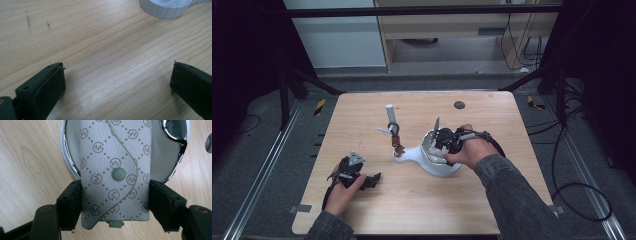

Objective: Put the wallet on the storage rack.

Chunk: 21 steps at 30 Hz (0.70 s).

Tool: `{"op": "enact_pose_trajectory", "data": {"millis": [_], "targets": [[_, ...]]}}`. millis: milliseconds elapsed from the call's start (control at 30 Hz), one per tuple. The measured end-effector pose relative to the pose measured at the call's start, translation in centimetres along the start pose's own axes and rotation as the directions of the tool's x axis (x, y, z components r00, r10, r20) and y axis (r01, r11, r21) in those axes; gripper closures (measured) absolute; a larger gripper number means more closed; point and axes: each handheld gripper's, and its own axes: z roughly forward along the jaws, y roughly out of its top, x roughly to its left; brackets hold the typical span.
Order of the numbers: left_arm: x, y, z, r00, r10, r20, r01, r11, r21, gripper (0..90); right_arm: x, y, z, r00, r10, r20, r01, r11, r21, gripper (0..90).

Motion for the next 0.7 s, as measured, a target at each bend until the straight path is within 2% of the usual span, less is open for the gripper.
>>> {"op": "enact_pose_trajectory", "data": {"millis": [700], "targets": [[0.0,0.0,0.0,1.0000,0.001,0.001,-0.001,1.0000,0.002,0.0,-0.6,1.5,0.9,1.0000,0.006,-0.002,-0.005,1.000,0.030,30.5]]}}
